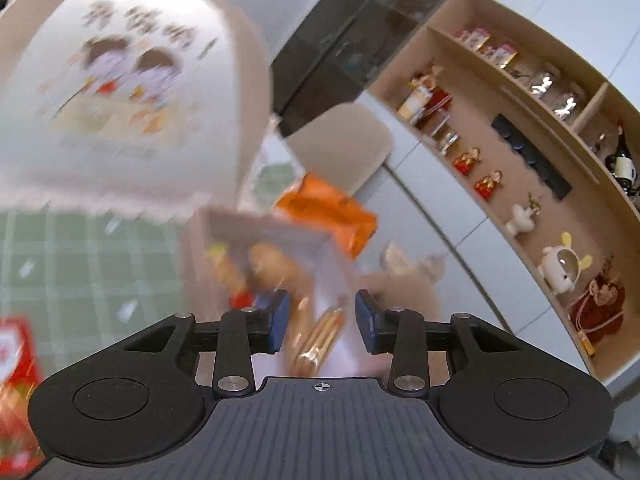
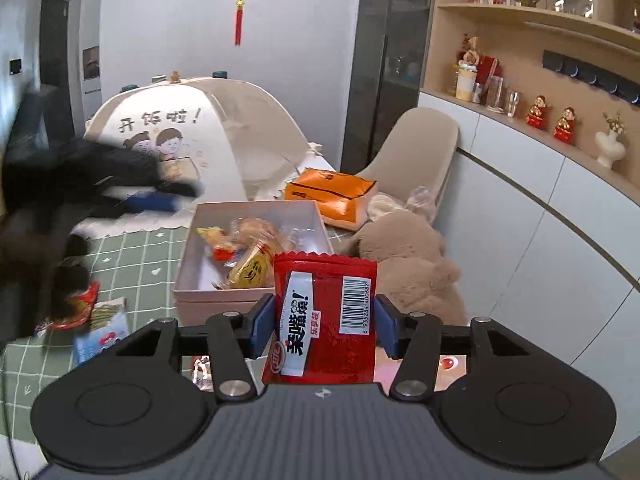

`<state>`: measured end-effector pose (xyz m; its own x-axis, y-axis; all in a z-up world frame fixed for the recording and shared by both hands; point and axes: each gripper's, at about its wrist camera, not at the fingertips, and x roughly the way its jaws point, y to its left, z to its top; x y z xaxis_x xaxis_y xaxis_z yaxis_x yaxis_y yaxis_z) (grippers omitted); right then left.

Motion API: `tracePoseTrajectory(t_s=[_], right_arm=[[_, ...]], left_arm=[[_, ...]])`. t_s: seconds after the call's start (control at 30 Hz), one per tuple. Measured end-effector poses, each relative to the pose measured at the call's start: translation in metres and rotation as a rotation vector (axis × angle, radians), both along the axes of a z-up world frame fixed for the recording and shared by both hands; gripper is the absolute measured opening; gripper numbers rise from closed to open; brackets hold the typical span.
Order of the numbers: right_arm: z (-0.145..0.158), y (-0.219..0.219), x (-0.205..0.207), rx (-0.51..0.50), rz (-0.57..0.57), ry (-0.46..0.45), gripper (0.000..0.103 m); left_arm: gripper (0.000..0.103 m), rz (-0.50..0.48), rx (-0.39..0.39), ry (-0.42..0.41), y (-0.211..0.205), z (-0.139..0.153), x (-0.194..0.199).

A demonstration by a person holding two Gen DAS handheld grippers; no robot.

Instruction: Organize snacks

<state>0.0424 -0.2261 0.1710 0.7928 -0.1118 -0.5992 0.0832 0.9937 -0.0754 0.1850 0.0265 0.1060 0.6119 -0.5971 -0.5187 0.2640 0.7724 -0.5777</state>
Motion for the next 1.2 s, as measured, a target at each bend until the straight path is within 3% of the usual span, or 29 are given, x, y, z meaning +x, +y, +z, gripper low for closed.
tracePoseTrajectory(t_s=[0.13,0.2,0.27,0.37,0.5,0.67,0.73,0.9,1.2], right_arm=[[0.022,0.004,0.050,0.032,0.039,-0.065,0.052],[0.039,0.003,0.087,0.080,0.068,-0.094,0.063],[0.047,0.001,0.132,0.127,0.093,-0.048,0.071],[0.052,-0.008,0.162,0.180,0.041,0.001,0.070],[0.043,-0.003,0.131,0.209,0.066,0.007,0.071],[-0.002,0.036,0.079,-0.001,0.144,0.062,0.071],[-0.023,0.050,0.057,-0.042,0.173,0.088,0.071],[-0.060,0.061,0.016,0.057,0.214,0.195,0.071],[-0.125,0.076,-0.034,0.155,0.189,0.402,0.071]], left_arm=[[0.040,-0.031,0.052,0.137,0.030,-0.030,-0.048],[0.040,-0.063,0.076,0.202,0.033,-0.044,-0.065],[0.040,-0.083,0.085,0.237,0.035,-0.052,-0.080],[0.040,-0.117,0.101,0.246,0.040,-0.057,-0.097],[0.040,-0.071,0.151,0.226,0.058,-0.059,-0.110],[0.040,0.056,0.156,0.206,0.093,-0.051,-0.113],[0.040,0.099,0.140,0.188,0.108,-0.044,-0.109],[0.040,0.219,0.158,0.190,0.132,-0.037,-0.093],[0.040,0.054,0.156,0.255,0.096,-0.058,-0.098]])
